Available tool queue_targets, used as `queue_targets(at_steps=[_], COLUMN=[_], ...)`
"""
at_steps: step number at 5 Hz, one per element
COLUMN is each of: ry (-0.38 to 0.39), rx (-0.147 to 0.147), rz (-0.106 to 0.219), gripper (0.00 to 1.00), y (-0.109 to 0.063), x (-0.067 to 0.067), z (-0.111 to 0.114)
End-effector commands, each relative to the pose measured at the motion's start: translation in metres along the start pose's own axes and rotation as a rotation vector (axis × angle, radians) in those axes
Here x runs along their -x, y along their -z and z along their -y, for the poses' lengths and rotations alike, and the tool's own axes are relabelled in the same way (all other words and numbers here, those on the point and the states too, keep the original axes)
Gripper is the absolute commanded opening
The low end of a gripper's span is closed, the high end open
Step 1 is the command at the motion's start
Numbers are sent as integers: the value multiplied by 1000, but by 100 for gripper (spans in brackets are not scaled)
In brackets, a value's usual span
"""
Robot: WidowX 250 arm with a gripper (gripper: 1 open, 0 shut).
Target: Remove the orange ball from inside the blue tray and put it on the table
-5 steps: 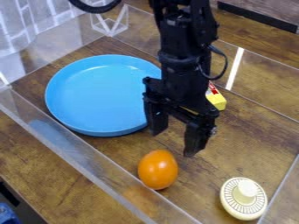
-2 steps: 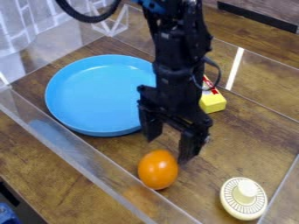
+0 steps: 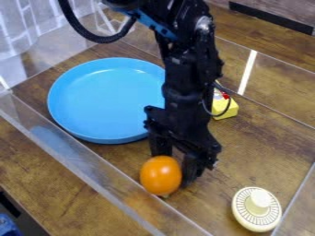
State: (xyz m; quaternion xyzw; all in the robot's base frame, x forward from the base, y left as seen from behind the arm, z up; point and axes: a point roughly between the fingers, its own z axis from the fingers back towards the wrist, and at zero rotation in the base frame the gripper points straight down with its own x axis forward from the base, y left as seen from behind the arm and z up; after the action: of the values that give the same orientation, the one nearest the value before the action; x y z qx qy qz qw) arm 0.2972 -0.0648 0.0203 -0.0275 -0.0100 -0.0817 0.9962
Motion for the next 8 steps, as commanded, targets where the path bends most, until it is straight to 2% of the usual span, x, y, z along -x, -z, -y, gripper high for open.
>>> queue_targets(at_steps=[1, 3, 5, 8], ry=[18, 14, 11, 10], rx=[-5, -11, -14, -34], rz=[40, 73, 97, 136], gripper=[0, 0, 0, 0], y=[-10, -17, -13, -32], x=[-7, -18, -25, -39], z=[5, 6, 11, 12])
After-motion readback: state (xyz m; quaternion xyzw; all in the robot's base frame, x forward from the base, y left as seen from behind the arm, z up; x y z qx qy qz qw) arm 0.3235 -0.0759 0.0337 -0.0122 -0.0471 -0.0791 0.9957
